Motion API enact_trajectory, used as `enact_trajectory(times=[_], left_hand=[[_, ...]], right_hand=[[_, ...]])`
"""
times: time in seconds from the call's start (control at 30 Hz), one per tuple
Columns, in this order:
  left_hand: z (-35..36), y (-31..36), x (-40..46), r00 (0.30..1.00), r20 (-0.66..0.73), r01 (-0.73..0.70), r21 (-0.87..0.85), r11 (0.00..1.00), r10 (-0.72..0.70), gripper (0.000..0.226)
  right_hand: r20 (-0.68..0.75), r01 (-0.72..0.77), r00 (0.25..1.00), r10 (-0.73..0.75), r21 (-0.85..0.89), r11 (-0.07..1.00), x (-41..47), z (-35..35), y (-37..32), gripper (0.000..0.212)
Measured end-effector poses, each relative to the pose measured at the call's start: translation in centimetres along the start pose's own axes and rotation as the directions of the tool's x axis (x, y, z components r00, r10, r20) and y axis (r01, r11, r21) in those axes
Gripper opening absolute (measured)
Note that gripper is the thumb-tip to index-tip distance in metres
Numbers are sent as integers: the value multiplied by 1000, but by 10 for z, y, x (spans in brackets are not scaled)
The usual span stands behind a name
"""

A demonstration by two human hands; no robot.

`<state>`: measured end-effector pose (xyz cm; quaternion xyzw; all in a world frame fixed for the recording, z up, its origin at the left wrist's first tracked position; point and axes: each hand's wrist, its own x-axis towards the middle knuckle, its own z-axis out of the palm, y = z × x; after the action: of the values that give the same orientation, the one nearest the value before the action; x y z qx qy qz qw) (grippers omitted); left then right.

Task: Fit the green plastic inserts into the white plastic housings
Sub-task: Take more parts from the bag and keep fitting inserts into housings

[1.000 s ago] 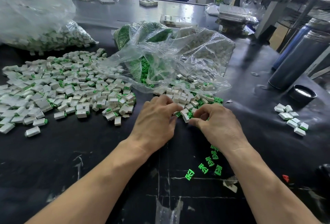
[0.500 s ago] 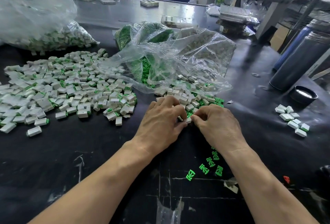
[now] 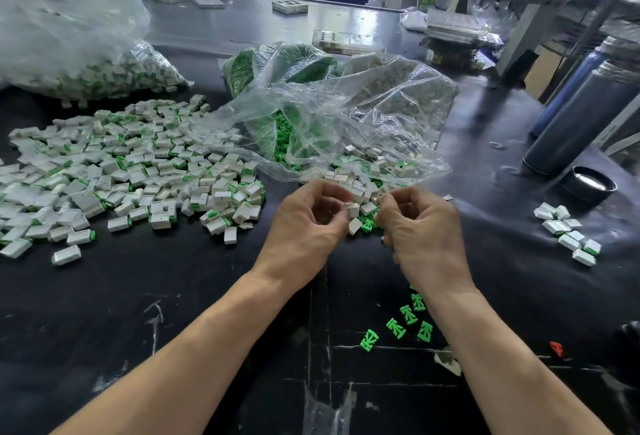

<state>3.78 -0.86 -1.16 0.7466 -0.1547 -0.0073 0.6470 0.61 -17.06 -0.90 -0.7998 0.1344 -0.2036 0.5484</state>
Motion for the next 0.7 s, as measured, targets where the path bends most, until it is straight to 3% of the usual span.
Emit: enact_trajectory(times=[0.17,0.37,0.47,0.7], left_hand=[[-5,2,-2,998,15,59,-173,983,-57,8],[-10,5,-1,991,39,132,-301,944,-127,11],[-9,5,0,989,45,148,-332,932,-141,12],[-7,4,1,985,68,172,-371,913,-158,12]], right_hand=[[73,-40,997,30,144,989,-5,2,-6,17],[150,13,988,-36,153,988,-7,1,-5,14],[190,62,977,-93,165,984,-7,2,-4,23],[169,125,973,-157,184,975,-8,3,-6,15]])
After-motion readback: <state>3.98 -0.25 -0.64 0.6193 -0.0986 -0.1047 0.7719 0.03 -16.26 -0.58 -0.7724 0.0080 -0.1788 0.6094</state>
